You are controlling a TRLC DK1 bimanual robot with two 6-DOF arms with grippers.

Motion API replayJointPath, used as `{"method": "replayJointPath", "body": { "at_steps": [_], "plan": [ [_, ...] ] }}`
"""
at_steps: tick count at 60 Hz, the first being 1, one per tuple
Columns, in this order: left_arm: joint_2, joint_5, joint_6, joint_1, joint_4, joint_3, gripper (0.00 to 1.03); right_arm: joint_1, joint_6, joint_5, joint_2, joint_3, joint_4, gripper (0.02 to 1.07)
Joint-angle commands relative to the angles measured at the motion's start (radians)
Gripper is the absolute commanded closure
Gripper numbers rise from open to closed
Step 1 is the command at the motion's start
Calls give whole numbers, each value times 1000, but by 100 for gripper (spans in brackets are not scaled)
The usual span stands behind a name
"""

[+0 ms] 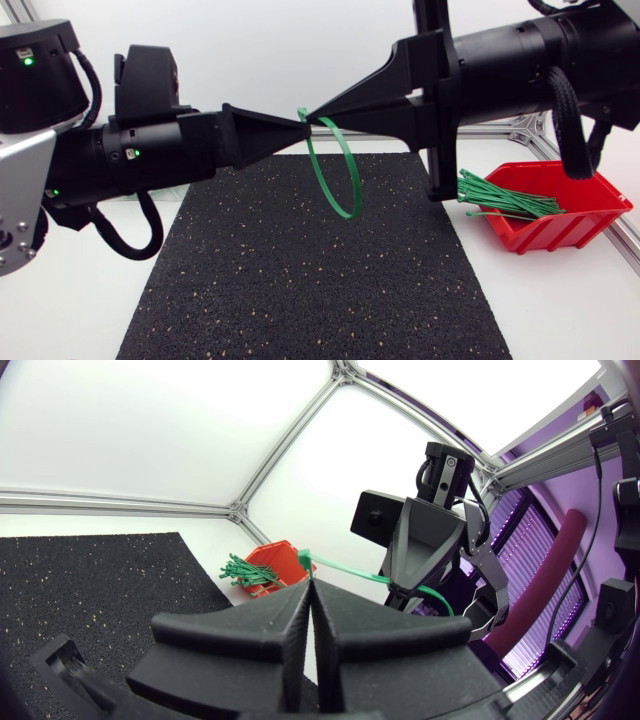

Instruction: Take a green cable tie from the red box, thread the tail through the head to close it, then place it in the transparent bin on the left.

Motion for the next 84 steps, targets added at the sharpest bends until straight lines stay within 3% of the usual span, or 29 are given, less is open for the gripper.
{"method": "replayJointPath", "body": {
  "at_steps": [1, 84],
  "plan": [
    [-19, -5, 10, -2, 11, 3, 100, -5, 21, -4, -19, -17, 12, 101],
    [-31, 2, 10, -16, 1, 2, 100, -10, 21, -5, 11, -31, 29, 101]
  ]
}}
